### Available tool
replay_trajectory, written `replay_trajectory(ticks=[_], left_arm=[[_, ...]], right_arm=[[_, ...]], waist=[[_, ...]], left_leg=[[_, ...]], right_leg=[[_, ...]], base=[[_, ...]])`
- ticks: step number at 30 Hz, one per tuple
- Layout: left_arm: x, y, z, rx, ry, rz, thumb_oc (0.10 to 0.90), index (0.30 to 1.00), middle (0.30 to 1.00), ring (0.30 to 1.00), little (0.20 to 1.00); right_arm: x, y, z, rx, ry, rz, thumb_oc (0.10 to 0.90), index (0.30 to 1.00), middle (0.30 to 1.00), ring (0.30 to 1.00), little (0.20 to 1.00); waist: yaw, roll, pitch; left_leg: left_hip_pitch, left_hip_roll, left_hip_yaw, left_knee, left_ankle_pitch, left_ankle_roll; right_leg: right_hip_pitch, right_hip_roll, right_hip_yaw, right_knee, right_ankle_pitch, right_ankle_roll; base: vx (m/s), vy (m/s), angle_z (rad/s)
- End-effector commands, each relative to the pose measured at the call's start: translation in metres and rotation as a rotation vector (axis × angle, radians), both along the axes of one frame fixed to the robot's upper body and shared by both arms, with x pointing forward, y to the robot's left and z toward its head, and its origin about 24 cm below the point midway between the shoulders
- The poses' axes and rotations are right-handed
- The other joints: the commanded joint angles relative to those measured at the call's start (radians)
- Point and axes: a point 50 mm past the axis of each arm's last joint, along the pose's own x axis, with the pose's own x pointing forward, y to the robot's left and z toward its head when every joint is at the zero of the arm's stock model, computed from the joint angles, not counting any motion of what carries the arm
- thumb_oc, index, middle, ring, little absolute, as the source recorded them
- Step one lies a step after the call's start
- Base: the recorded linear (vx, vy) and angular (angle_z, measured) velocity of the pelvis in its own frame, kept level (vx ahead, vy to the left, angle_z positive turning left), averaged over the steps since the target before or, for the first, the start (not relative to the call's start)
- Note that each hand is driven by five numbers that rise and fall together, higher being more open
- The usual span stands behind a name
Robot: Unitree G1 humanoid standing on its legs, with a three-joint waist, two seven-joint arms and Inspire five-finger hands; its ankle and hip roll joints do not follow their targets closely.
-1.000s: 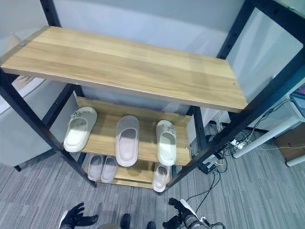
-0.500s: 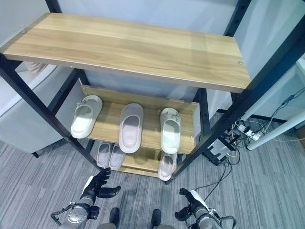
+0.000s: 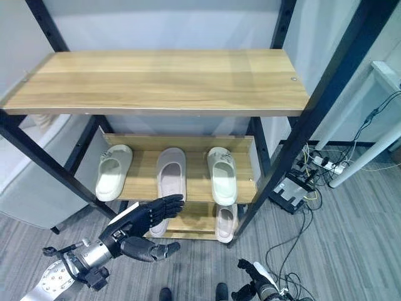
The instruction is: Arrange the slippers neatly on the shoe rack.
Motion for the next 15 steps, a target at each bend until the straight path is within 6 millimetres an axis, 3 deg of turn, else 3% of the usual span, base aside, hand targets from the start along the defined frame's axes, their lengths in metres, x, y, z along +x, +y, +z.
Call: replay_trajectory(ticks=[1,3,8,10,11,13,14,15], left_arm=[[0.018,-0.018,0.039,-0.103,-0.219,-0.054,0.8,0.9,0.9,0.9,0.9],[0.029,-0.022,0.028,-0.096,-0.172,0.002,0.8,0.9,0.9,0.9,0.9],[0.05,-0.021,0.034,-0.04,-0.3,0.126,0.8,0.9,0.9,0.9,0.9],[0.07,-0.022,0.035,-0.01,-0.368,0.22,0.8,0.9,0.9,0.9,0.9],[0.086,-0.024,0.043,0.069,-0.473,0.27,0.8,0.9,0.9,0.9,0.9],[0.097,-0.024,0.05,0.12,-0.54,0.309,0.8,0.9,0.9,0.9,0.9],[0.113,-0.032,0.061,0.229,-0.681,0.337,0.8,0.9,0.9,0.9,0.9],[0.114,-0.033,0.061,0.229,-0.684,0.336,0.8,0.9,0.9,0.9,0.9]], right_arm=[[0.013,-0.007,0.007,-0.022,-0.038,0.049,0.8,0.9,0.9,0.9,0.9],[0.015,-0.004,0.007,-0.022,-0.027,0.066,0.8,0.9,0.9,0.9,0.9],[0.019,0.0,0.01,-0.016,-0.043,0.071,0.8,0.9,0.9,0.9,0.9],[0.018,0.001,0.011,0.013,-0.053,0.033,0.8,0.9,0.9,0.9,0.9],[0.015,0.001,0.009,0.042,-0.034,-0.011,0.8,0.9,0.9,0.9,0.9],[0.015,0.001,0.009,0.051,-0.035,-0.028,0.8,0.9,0.9,0.9,0.9],[0.009,0.003,0.005,0.082,-0.023,-0.078,0.8,0.9,0.9,0.9,0.9],[0.009,0.002,0.006,0.082,-0.025,-0.08,0.8,0.9,0.9,0.9,0.9]], waist=[[-0.006,-0.027,-0.06],[-0.011,-0.024,-0.058],[-0.02,-0.026,-0.053],[-0.032,-0.027,-0.054],[-0.047,-0.028,-0.056],[-0.054,-0.027,-0.056],[-0.074,-0.025,-0.056],[-0.071,-0.025,-0.054]], left_leg=[[-0.04,0.019,-0.058,0.004,-0.018,0.001],[-0.044,0.017,-0.06,0.001,-0.014,0.003],[-0.051,0.011,-0.059,-0.002,-0.015,0.005],[-0.052,0.009,-0.051,-0.002,-0.018,0.005],[-0.054,0.01,-0.045,-0.002,-0.019,0.005],[-0.056,0.009,-0.042,-0.002,-0.018,0.004],[-0.063,0.008,-0.028,-0.002,-0.021,0.003],[-0.068,0.009,-0.026,-0.002,-0.011,0.004]], right_leg=[[0.027,-0.022,-0.014,0.081,-0.133,0.056],[0.026,-0.021,-0.016,0.081,-0.132,0.055],[0.02,-0.021,-0.017,0.076,-0.127,0.055],[0.019,-0.021,-0.013,0.069,-0.122,0.056],[0.015,-0.021,-0.01,0.058,-0.114,0.058],[0.013,-0.021,-0.006,0.055,-0.109,0.059],[0.003,-0.024,0.003,0.04,-0.096,0.065],[-0.003,-0.024,0.004,0.041,-0.088,0.064]], base=[[0.0,0.0,0.0],[0.01,-0.022,0.04],[0.02,-0.017,0.09],[0.03,-0.008,0.04],[0.0,0.0,0.0],[0.01,0.013,-0.12],[-0.01,0.025,-0.28],[0.05,0.052,-0.28]])
